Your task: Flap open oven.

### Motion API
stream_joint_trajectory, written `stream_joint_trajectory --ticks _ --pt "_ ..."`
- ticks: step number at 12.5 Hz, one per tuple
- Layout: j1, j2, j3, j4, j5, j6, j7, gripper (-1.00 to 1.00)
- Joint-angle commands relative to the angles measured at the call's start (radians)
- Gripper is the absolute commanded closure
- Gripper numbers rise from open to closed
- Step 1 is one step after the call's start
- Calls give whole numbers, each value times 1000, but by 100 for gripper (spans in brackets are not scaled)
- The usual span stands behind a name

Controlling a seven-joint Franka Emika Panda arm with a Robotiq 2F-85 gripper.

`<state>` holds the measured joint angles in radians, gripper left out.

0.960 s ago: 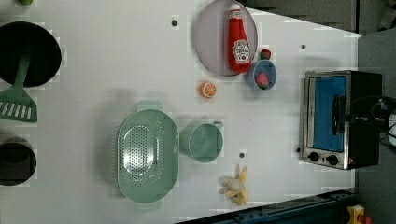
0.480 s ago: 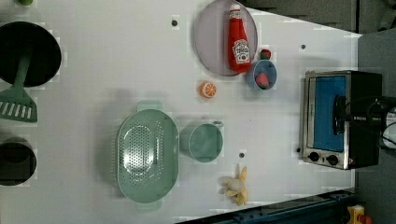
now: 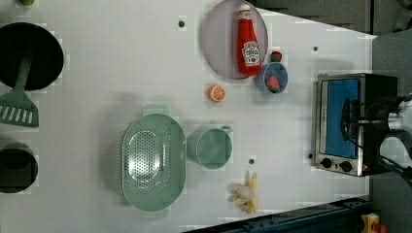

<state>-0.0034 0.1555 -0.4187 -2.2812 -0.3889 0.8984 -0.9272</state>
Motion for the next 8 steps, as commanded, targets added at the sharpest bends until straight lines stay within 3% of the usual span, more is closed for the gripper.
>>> stream_joint_trajectory --ticks 1,8 --pt "54 -4 54 -43 -60 2 191 65" --pt "115 119 147 -51 -290 -2 563 65"
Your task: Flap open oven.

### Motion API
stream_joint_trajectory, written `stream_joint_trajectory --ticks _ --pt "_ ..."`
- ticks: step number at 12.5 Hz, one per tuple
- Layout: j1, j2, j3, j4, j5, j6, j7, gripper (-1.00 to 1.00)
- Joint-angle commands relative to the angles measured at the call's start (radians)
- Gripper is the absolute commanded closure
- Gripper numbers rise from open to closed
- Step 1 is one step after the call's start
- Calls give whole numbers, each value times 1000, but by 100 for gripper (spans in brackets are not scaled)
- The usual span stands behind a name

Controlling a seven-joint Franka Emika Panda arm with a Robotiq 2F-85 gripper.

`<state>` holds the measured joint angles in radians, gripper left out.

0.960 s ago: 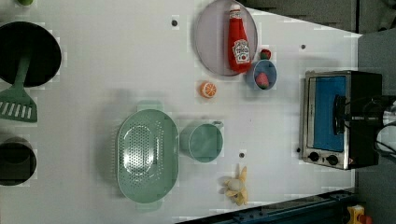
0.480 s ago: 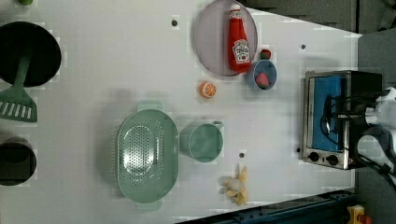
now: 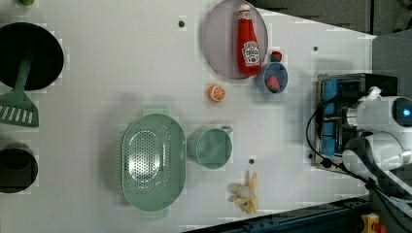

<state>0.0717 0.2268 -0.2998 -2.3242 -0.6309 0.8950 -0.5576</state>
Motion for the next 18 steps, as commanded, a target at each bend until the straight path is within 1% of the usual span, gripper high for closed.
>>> stream_joint_trajectory --ticks 1,3,5,7,9,12,13,14,16,18 --pt "55 73 35 -4 -97 1 248 65" --pt "88 131 46 10 -187 -16 396 65" --pt "124 192 49 31 -235 -31 506 65" --pt "152 252 54 49 -238 -25 519 65" --pt "163 292 54 81 -237 -27 543 65" --pt "163 273 55 116 -226 5 564 65" --pt "163 241 56 127 -195 7 564 65" --pt "163 196 54 134 -133 2 564 65" --pt "159 81 53 138 61 -10 564 65" --pt "157 -42 53 143 252 -59 563 65"
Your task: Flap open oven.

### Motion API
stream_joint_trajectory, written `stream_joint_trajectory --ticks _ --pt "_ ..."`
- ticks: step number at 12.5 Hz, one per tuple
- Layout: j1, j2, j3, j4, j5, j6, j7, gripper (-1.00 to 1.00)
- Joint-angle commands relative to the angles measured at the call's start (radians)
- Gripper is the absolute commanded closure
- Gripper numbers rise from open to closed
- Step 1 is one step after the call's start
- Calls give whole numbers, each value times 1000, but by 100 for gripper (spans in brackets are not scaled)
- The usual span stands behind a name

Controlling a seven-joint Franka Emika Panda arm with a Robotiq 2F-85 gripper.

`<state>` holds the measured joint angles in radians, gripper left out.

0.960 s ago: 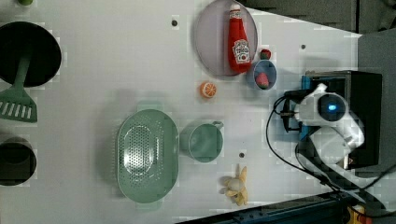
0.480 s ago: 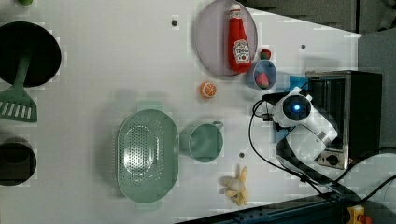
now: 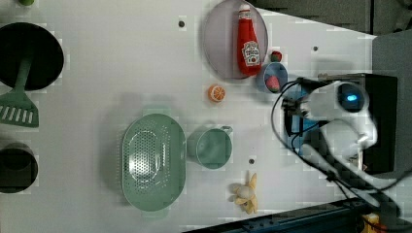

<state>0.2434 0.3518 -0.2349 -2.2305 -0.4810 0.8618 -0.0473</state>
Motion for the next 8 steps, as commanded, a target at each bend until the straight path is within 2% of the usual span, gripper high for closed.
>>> stream_joint_trajectory --ticks 1,5,8 --pt "-14 -227 -12 54 175 -73 53 65" --pt "-16 -421 -31 126 446 -411 62 65" --pt "-16 -511 -43 233 468 -589 62 65"
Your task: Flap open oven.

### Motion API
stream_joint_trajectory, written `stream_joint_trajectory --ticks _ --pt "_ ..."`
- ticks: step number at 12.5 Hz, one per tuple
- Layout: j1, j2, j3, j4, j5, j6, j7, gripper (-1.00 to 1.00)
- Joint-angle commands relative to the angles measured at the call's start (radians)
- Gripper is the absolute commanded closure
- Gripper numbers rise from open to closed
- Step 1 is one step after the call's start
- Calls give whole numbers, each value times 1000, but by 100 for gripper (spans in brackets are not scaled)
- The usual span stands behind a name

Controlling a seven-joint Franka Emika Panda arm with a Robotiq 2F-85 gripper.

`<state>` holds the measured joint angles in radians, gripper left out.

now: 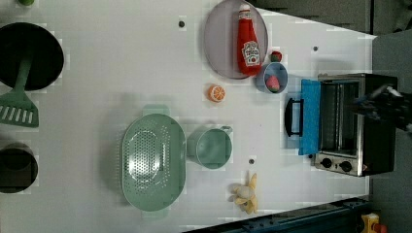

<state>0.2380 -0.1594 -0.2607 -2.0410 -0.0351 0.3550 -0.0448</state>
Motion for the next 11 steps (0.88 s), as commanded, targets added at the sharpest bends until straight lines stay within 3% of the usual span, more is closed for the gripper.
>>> stream_joint_trajectory --ticks 1,7,11 --pt "-11 -24 -17 74 21 -108 59 65" --pt "-12 -89 -20 162 -12 -315 209 65" --pt "-15 -91 -28 166 -15 -345 212 65"
